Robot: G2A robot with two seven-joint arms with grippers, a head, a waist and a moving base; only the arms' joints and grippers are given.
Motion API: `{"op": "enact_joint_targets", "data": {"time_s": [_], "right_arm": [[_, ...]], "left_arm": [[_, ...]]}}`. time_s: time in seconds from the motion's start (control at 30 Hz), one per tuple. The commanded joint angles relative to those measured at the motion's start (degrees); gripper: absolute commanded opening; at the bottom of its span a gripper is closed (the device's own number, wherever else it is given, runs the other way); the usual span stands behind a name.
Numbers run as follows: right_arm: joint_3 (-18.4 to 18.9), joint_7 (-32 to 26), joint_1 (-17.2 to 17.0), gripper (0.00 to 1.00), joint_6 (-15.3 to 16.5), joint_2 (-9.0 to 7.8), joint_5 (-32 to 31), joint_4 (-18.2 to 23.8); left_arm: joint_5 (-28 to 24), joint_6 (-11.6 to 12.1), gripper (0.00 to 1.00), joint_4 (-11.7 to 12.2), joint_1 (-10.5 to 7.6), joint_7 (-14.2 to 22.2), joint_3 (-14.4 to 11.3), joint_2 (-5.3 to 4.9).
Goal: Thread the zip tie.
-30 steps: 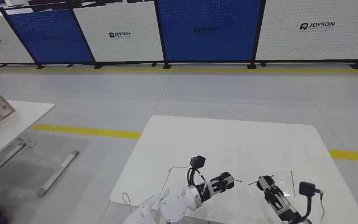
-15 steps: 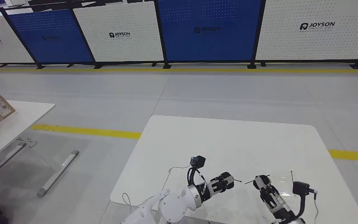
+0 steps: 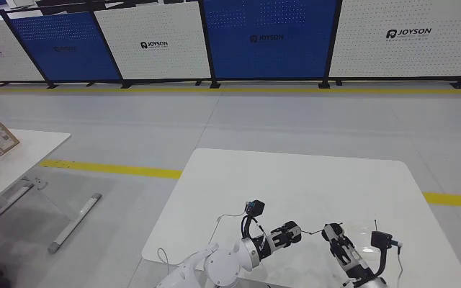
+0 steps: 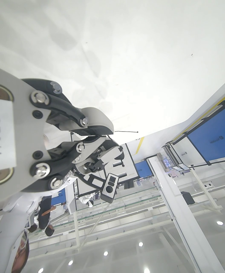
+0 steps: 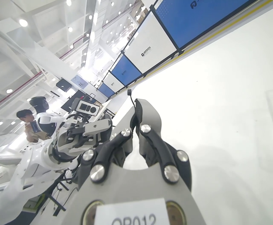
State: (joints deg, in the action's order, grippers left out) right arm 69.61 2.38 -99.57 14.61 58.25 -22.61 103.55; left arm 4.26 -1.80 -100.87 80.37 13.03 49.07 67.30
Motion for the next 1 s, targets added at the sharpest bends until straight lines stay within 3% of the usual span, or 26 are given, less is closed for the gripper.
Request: {"op": "enact_joint_targets", "data": {"time_s": [0.0, 0.97], "right_arm": [[-0.06, -0.33, 0.07, 0.00, -0.16, 0.12, 0.01, -0.03], [1.11, -1.89, 0.43, 0.00, 0.74, 1.22, 0.64, -0.63]], "left_arm": [[0.00, 0.00, 0.00, 0.00, 0.00, 0.00, 0.00, 0.00], [0.00, 0.00, 0.00, 0.00, 0.00, 0.00, 0.00, 0.00]]}}
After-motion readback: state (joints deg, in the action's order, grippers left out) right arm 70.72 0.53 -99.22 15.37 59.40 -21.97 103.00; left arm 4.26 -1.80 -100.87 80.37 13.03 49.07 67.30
